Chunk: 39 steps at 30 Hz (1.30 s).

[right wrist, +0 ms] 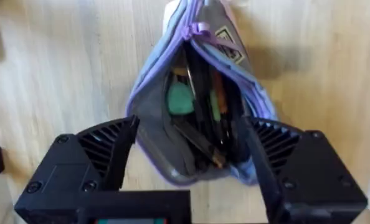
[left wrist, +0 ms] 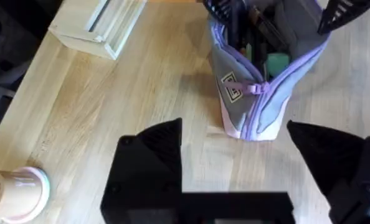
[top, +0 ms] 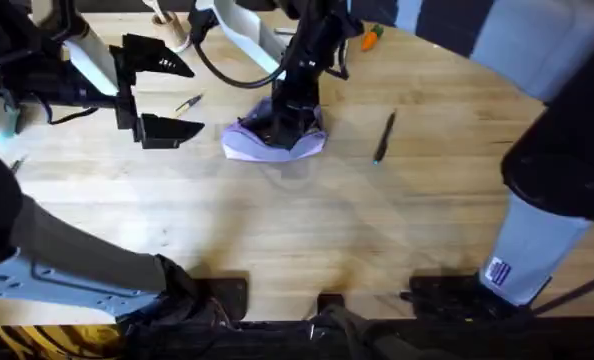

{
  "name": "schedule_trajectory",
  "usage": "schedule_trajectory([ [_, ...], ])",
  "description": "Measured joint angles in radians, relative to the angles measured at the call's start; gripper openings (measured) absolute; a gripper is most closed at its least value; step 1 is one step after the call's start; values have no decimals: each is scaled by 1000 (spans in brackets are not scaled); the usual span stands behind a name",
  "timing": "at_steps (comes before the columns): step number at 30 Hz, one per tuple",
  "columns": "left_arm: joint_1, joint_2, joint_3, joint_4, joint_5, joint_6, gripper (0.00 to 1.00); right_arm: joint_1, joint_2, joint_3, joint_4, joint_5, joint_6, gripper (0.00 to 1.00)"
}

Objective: Unzip the bag, pick up the pens from the table one at a time and place them inside, then zip the bag closed.

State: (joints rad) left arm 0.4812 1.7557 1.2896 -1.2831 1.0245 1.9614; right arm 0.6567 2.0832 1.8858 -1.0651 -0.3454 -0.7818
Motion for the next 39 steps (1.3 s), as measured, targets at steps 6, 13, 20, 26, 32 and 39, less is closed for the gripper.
schedule_trajectory([
  [6, 0, 0, 0, 0, 0, 0, 993, 0, -113, 0, -28, 175, -1, 994],
  [13, 0, 0, 0, 0, 0, 0, 993, -34, -193, 0, -51, 334, -1, 994],
  [20, 0, 0, 0, 0, 0, 0, 993, -119, -293, -63, -28, 367, -4, 994],
  [26, 0, 0, 0, 0, 0, 0, 992, -194, -351, -206, 21, 383, -4, 994],
  [32, 0, 0, 0, 0, 0, 0, 993, -276, -402, -390, 100, 408, -4, 994],
  [39, 0, 0, 0, 0, 0, 0, 993, -414, -417, -518, 174, 419, 0, 994],
])
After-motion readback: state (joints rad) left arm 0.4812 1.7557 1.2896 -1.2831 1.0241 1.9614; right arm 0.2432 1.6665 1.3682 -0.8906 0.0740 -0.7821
